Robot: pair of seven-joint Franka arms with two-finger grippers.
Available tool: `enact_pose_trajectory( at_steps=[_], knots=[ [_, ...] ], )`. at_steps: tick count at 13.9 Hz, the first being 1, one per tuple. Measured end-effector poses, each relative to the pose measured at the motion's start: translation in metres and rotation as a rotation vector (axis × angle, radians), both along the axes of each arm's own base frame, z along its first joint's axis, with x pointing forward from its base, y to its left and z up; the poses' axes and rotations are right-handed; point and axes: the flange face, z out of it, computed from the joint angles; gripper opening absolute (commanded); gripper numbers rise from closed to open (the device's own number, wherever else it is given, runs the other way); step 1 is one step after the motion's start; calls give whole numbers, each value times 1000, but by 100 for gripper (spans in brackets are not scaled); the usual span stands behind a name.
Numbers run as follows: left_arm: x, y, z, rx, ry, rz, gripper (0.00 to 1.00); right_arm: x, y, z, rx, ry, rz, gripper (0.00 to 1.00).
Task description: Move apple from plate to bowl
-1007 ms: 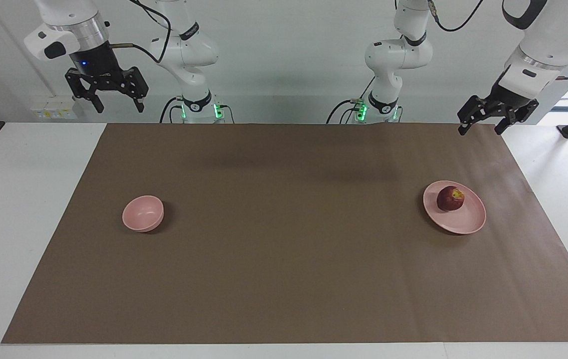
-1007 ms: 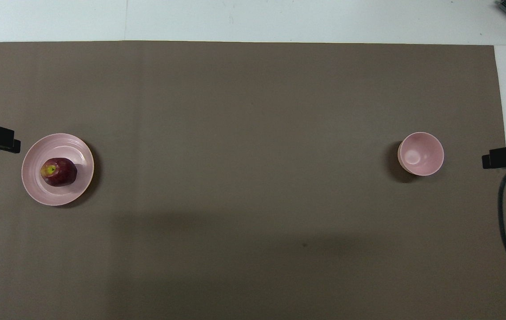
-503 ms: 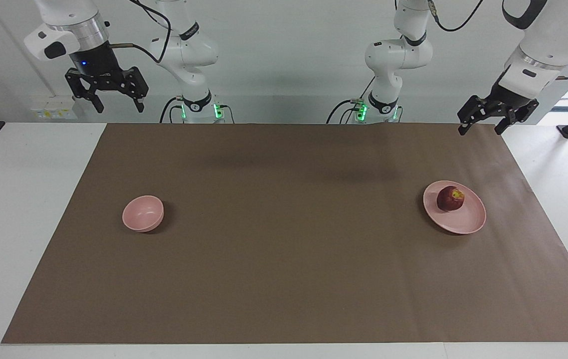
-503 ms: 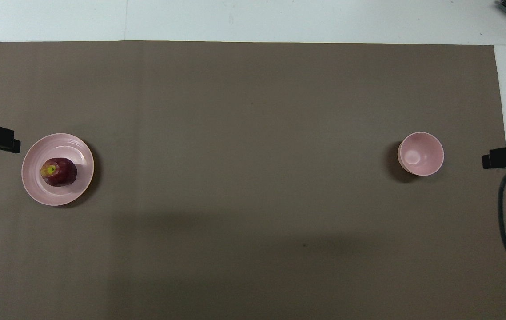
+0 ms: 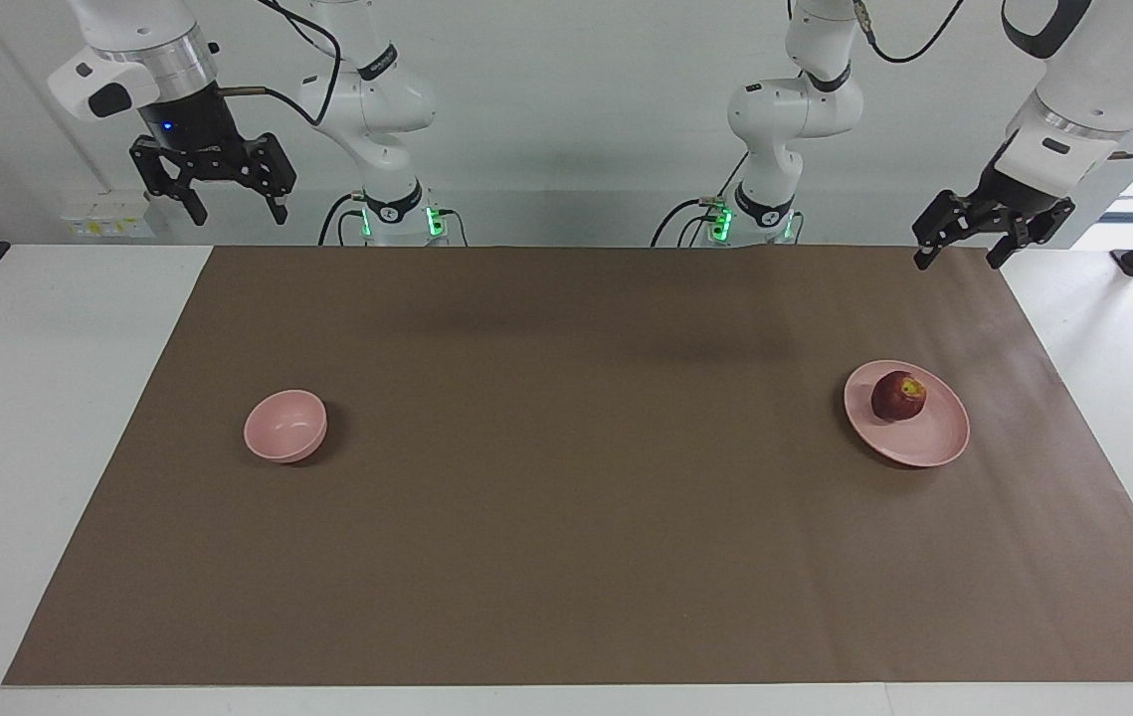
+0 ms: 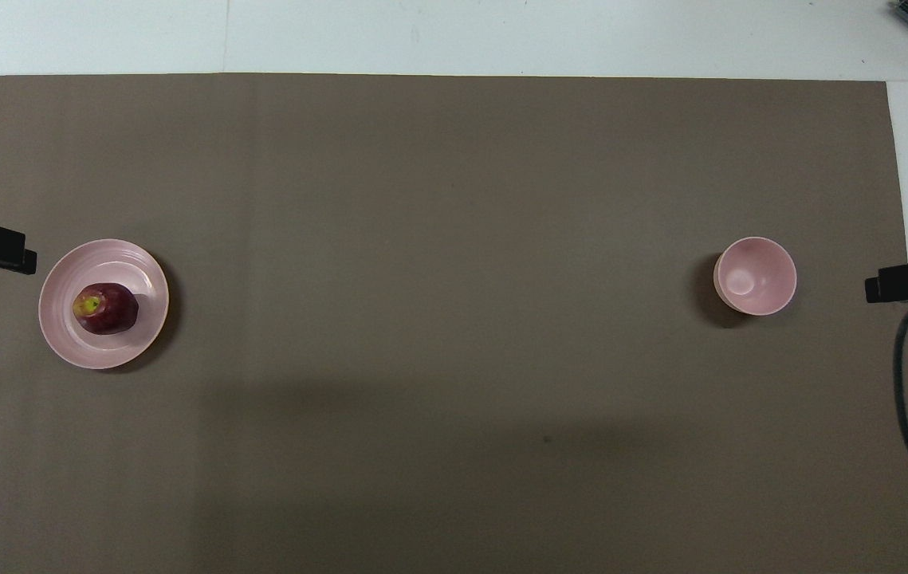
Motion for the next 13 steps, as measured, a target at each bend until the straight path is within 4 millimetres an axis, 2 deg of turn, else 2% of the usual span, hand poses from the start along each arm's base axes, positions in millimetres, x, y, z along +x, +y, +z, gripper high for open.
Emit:
enact_pose_trajectory(
  at_steps=[3,5,9,13],
  knots=[
    [0,7,-1,0,1,14,100,0,0,0,0,0,0,100],
    [1,11,-10,0,16,19,100,0,0,0,0,0,0,100],
    [13,16,-63,0,15,33,100,0,0,0,0,0,0,100],
    [14,21,-97,0,31,43,100,0,0,0,0,0,0,100]
  ],
)
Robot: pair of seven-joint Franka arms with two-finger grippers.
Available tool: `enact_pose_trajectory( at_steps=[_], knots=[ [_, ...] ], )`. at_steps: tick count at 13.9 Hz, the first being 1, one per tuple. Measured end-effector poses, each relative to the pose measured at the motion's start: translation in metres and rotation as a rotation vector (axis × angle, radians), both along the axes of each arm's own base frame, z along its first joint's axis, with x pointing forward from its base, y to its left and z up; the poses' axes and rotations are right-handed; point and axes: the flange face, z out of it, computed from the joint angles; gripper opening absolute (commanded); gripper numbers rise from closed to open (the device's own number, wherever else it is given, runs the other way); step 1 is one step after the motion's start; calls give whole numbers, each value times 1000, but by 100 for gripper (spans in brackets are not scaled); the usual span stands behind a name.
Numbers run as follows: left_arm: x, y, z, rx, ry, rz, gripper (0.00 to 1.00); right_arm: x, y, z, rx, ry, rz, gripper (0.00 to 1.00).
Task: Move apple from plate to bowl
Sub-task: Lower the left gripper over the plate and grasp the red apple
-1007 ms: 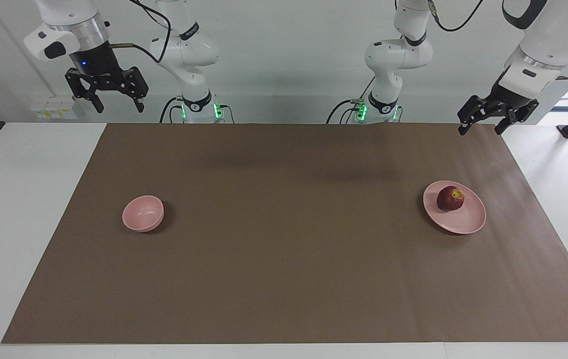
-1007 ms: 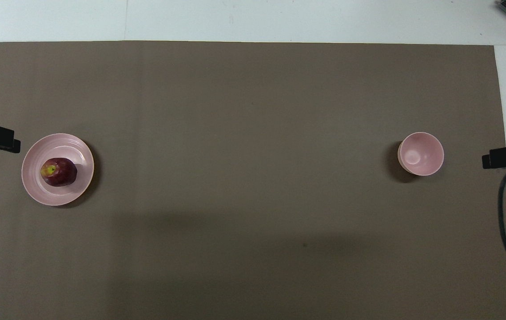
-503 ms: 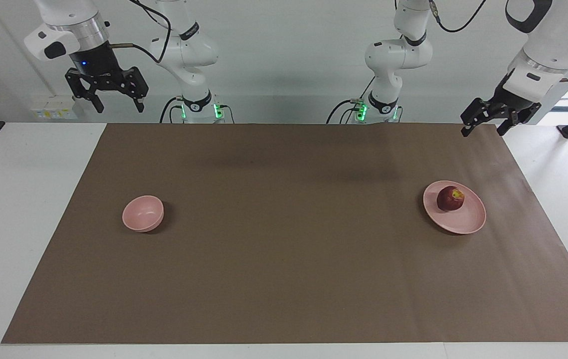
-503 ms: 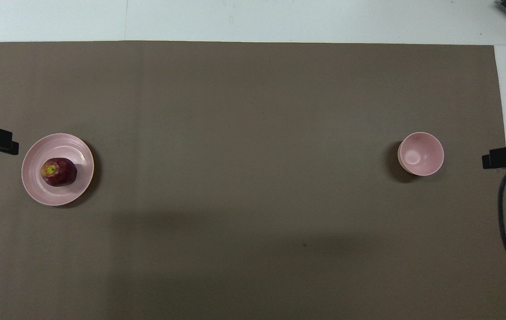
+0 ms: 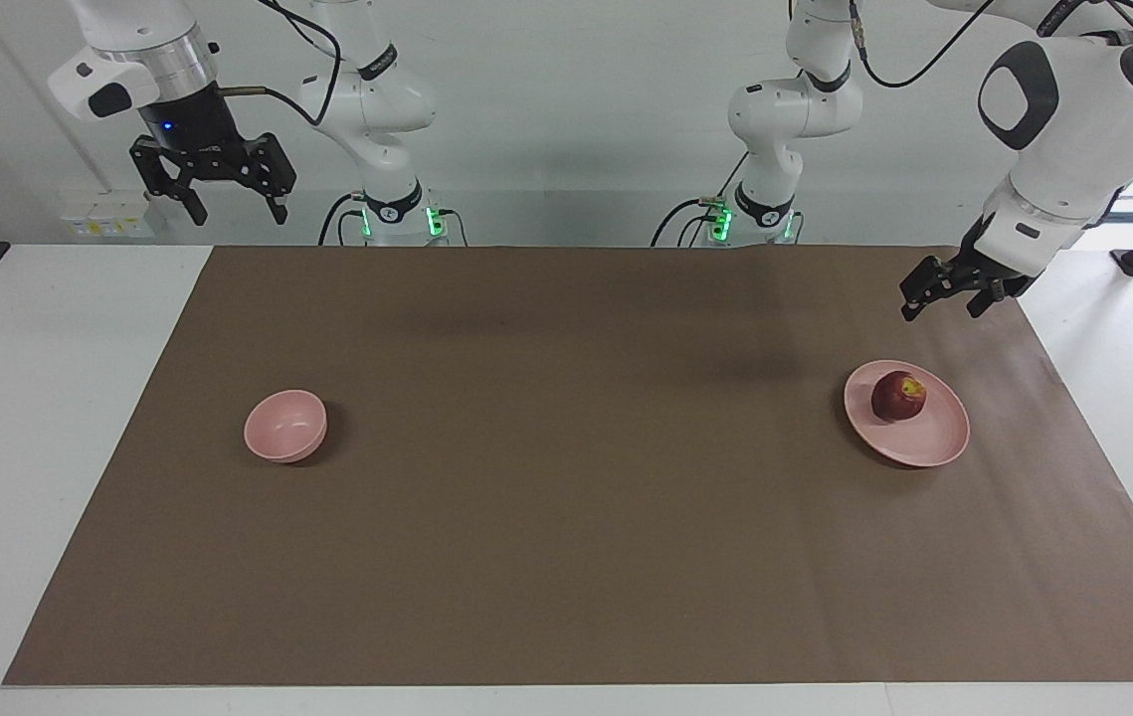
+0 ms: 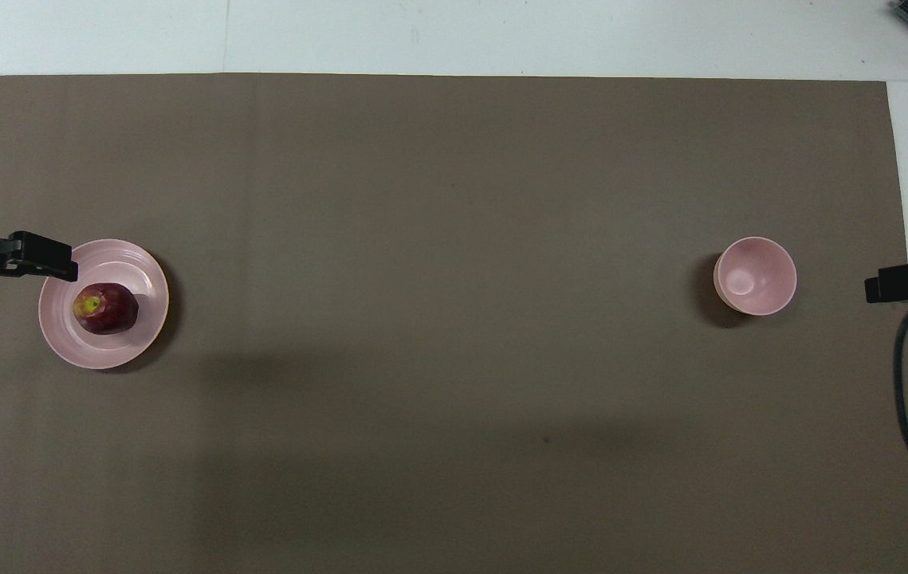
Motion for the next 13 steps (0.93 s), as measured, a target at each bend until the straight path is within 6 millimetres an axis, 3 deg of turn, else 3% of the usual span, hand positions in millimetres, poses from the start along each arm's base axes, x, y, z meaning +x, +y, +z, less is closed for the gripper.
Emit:
enact_pose_trajectory(
  at_steps=[6,11,13],
  knots=[
    [1,10,-64,1,-9,24,100,0,0,0,0,0,0,100],
    [5,32,-131,-1,22,63,100,0,0,0,0,0,0,100],
    [7,43,-149,-3,40,83,100,0,0,0,0,0,0,100]
  ],
)
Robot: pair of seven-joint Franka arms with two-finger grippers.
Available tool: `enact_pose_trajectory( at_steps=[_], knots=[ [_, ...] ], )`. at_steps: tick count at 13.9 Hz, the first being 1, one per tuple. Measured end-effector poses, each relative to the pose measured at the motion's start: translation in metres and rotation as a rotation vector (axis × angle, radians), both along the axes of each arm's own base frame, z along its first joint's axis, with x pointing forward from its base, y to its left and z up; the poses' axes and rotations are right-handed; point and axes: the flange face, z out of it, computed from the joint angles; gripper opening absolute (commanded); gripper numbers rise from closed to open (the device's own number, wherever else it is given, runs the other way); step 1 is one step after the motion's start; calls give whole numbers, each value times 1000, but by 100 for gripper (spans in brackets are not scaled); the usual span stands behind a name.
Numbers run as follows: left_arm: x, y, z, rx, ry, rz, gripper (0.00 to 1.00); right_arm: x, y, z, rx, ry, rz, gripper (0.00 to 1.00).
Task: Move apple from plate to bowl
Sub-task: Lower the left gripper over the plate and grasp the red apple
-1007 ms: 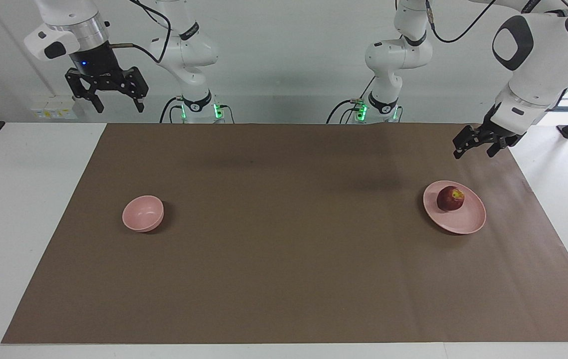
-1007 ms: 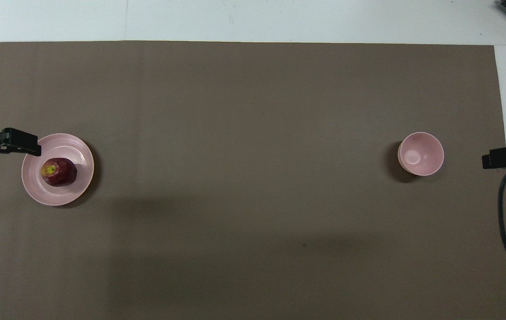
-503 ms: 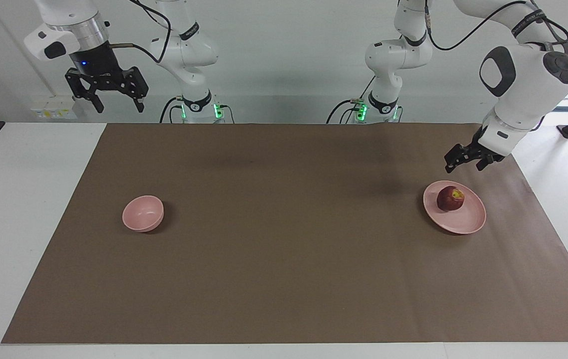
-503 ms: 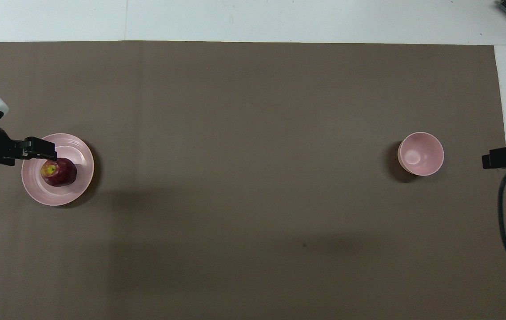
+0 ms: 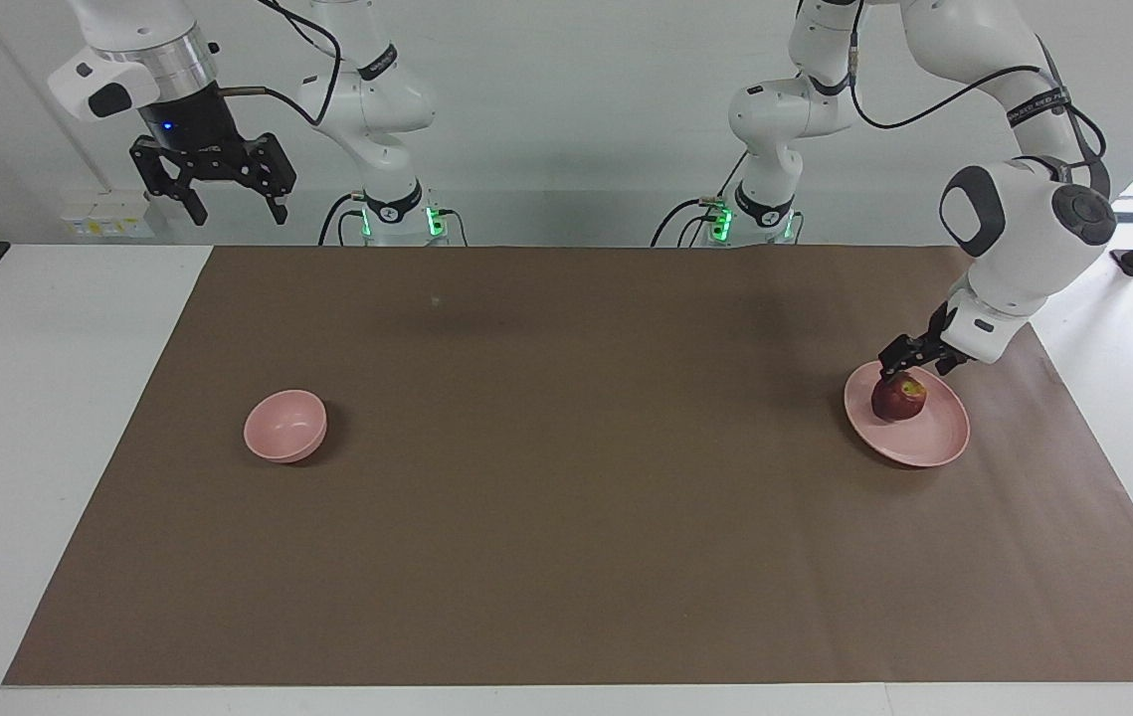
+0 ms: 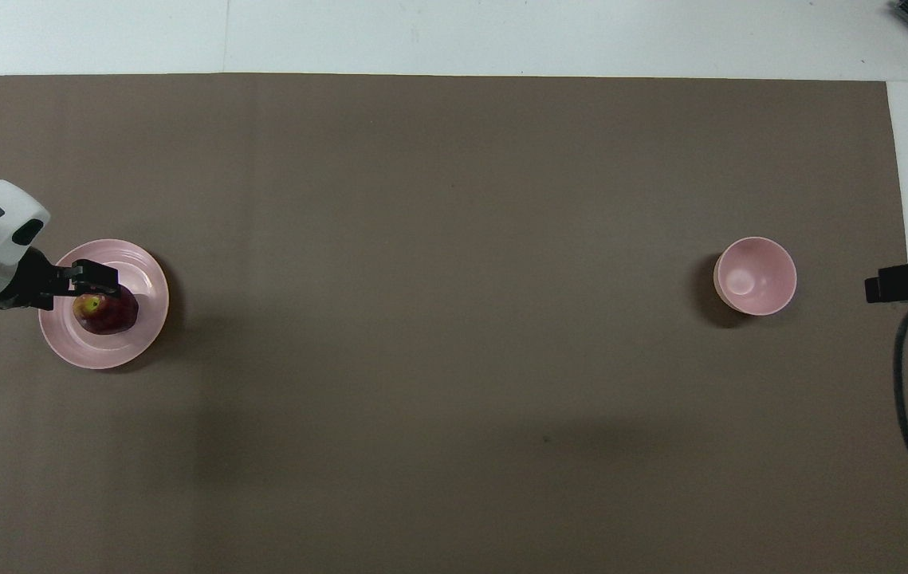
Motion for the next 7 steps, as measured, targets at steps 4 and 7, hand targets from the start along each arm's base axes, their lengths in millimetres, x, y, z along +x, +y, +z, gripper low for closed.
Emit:
enact_pose_trajectory(
  at_steps=[4,7],
  knots=[
    [-5,7,-36,0,1,14,100,0,0,0,0,0,0,100],
    [-11,6,-54,2,-3,31,100,0,0,0,0,0,0,100]
  ],
)
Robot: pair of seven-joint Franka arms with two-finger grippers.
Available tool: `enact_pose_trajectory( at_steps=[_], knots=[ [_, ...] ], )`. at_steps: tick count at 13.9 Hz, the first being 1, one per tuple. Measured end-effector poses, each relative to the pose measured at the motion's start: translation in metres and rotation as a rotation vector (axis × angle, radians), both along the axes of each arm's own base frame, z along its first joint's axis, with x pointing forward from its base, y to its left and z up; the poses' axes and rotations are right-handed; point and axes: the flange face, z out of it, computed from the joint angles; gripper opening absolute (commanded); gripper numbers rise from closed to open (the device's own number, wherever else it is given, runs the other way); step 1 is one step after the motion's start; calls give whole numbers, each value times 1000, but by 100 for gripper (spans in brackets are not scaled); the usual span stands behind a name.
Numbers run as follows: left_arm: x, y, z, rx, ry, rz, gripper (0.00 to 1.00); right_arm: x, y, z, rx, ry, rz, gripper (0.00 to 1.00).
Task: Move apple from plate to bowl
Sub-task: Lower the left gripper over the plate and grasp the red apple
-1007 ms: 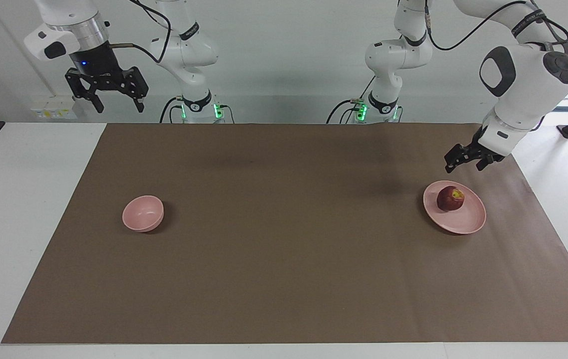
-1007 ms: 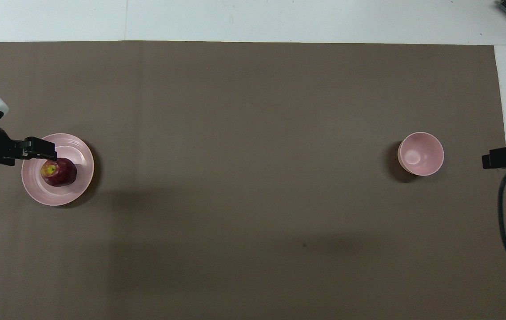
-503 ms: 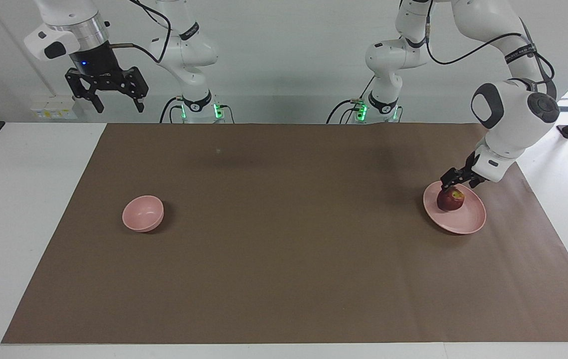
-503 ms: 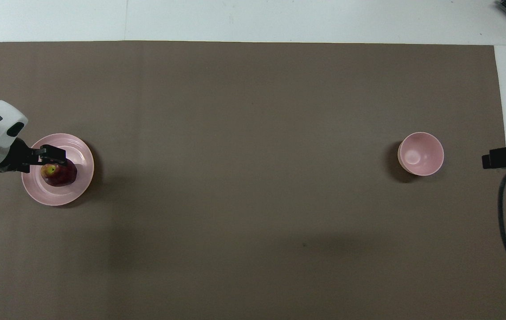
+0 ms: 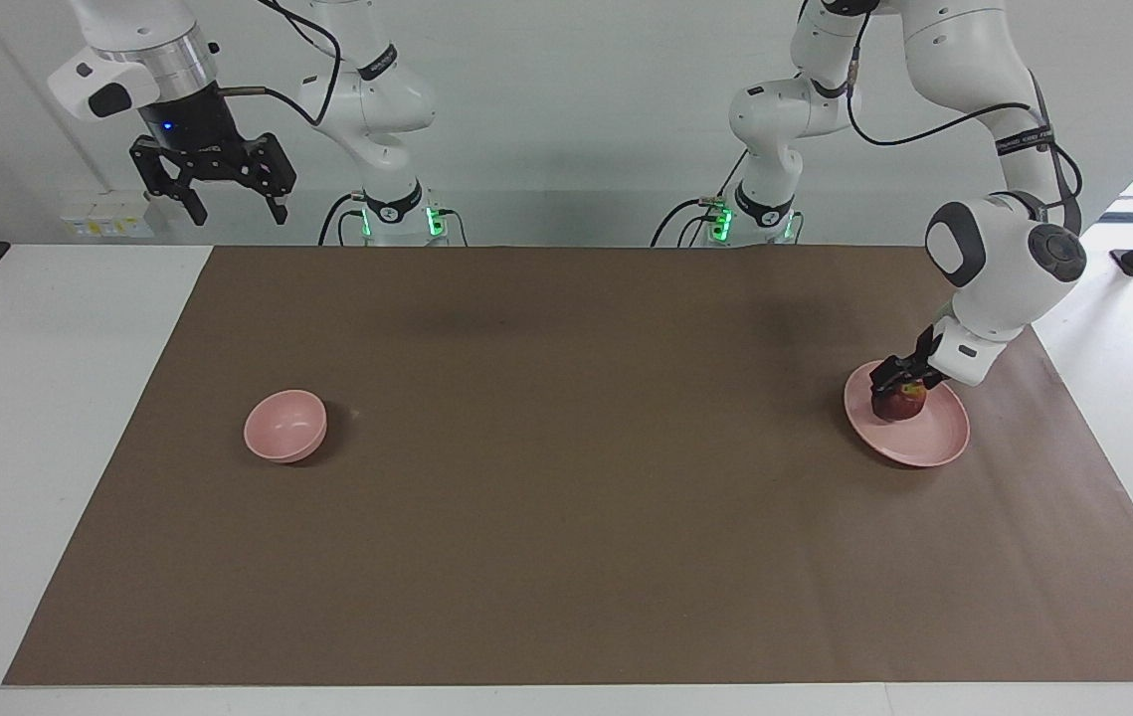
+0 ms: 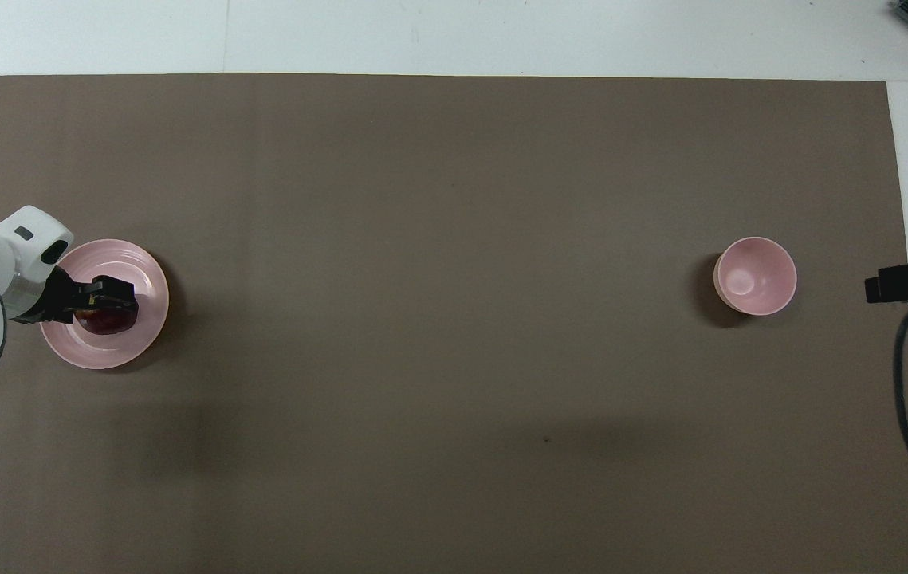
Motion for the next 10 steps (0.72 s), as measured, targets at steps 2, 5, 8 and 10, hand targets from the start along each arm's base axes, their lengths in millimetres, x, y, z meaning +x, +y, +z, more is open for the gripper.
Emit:
enact_pose_trajectory(
  at_steps=[2,5,8,10],
  knots=[
    [-2,0,-6,2,-5,11,100,0,0,0,0,0,0,100],
    [-3,1,-18,3,-12,16,100,0,0,0,0,2,-1,100],
    [-1,5,-29,5,-28,28,100,-1,-1,1,0,0,-1,100],
    [-1,11,-33,5,-28,40,36,-1,-1,2,0,-2,-2,100]
  ],
)
